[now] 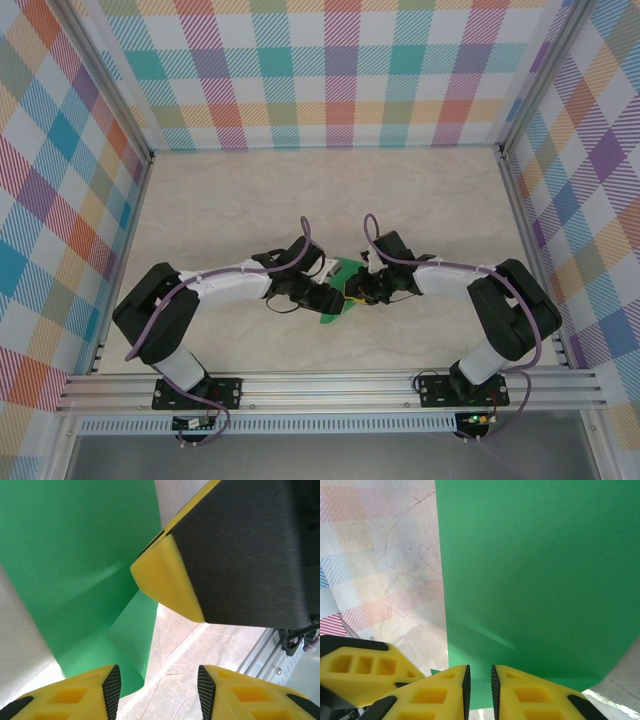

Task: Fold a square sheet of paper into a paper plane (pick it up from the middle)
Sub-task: Third fold the triangle at the center of the table.

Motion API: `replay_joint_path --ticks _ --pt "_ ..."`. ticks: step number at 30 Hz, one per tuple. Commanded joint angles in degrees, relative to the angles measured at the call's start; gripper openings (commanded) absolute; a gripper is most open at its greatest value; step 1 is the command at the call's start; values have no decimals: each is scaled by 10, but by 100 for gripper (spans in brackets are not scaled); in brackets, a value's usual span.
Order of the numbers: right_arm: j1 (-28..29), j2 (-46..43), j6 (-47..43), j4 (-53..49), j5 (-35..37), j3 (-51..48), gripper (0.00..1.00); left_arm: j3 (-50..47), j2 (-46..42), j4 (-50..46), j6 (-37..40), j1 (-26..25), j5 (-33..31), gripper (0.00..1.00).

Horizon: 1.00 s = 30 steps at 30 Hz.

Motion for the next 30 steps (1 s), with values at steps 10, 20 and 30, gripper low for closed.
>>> replay_joint_path --ticks 10,20,30 --pt "2 -9 -7 -9 1 12 21 32 48 8 12 8 13 31" --pt "-9 -42 -28 -72 52 41 23 49 51 1 11 8 -17 0" --pt "-25 51 -104 -193 123 170 21 38 43 21 -27 8 9 0"
